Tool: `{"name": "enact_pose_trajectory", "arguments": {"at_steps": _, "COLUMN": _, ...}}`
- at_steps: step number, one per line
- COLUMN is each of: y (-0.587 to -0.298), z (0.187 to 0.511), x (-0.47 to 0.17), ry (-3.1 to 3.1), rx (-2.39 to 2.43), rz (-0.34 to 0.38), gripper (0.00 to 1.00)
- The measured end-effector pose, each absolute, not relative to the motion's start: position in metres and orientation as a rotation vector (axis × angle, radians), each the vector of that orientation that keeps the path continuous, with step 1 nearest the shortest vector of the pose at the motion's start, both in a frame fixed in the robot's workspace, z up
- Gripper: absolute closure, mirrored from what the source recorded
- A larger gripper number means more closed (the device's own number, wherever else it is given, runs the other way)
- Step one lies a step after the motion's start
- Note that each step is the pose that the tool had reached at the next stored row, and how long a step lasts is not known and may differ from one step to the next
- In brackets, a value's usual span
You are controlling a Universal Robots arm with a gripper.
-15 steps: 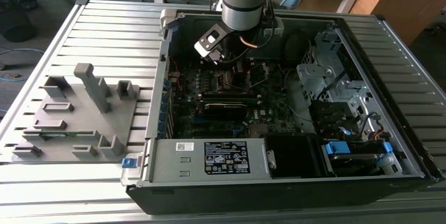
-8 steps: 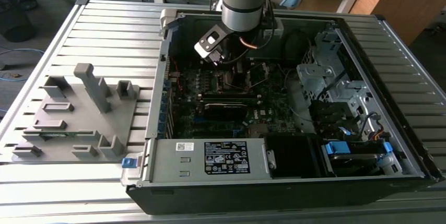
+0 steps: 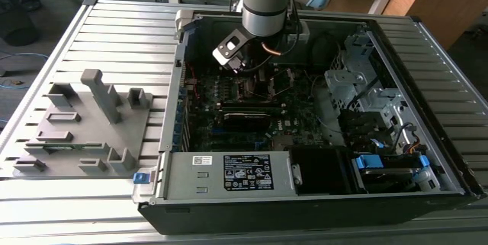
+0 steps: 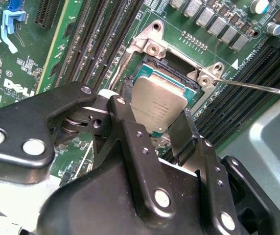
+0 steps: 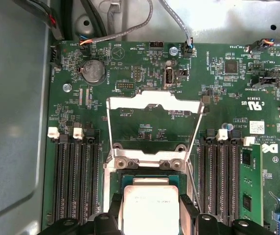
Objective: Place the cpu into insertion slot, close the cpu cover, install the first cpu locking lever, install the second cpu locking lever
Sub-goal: 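Place the cpu into insertion slot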
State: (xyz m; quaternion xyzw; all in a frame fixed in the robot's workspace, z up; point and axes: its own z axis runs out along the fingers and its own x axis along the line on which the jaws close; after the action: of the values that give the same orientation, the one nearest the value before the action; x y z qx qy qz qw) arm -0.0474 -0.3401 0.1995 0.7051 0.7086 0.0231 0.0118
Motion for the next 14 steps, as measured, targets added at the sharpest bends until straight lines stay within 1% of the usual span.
{"name": "enact_pose_trajectory", "arguments": {"at_steps": 14, "y": -0.3389, "z": 0.1967, "x": -0.0484, "ry": 2.21, "rx": 2.198, "rz": 0.072, "gripper": 0.46}}
